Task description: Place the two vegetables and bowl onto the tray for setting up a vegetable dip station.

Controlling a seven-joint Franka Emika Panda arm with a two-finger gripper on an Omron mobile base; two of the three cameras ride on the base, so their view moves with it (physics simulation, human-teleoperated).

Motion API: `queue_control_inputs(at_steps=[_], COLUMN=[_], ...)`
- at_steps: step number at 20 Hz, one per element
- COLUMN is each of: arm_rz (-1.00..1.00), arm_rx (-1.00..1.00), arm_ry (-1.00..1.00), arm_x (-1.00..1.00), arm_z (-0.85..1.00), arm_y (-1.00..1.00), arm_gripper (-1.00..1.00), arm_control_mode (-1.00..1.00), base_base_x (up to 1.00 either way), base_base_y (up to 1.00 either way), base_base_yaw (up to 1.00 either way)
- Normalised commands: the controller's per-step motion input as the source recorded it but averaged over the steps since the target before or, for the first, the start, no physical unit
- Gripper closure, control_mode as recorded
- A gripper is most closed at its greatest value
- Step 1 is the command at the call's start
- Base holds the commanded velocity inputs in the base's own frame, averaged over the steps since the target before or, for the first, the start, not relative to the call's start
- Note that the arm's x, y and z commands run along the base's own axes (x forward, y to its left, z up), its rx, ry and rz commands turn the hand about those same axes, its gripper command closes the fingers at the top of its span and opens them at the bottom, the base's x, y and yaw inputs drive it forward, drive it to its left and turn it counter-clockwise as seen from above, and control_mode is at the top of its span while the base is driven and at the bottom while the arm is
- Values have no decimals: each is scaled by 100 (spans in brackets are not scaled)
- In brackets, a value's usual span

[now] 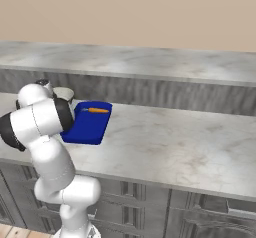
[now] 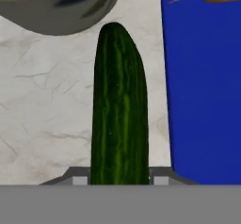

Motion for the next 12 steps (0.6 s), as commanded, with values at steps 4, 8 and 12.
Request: queue_control_inputs(at_steps=[4, 8, 12], arm_rz=[14, 27, 37], arm_rx=[0, -1, -3], arm_ry=[0, -2, -8], arm_x=[5, 13, 8], arm_z=[21, 2, 0], arm_y=[-38, -35, -29], arm_gripper=[100, 100, 100], arm_control_mode=[-100, -100, -100], base_base_x=[0, 0, 0], base_base_y=[0, 0, 0], base_base_yaw=[0, 0, 0])
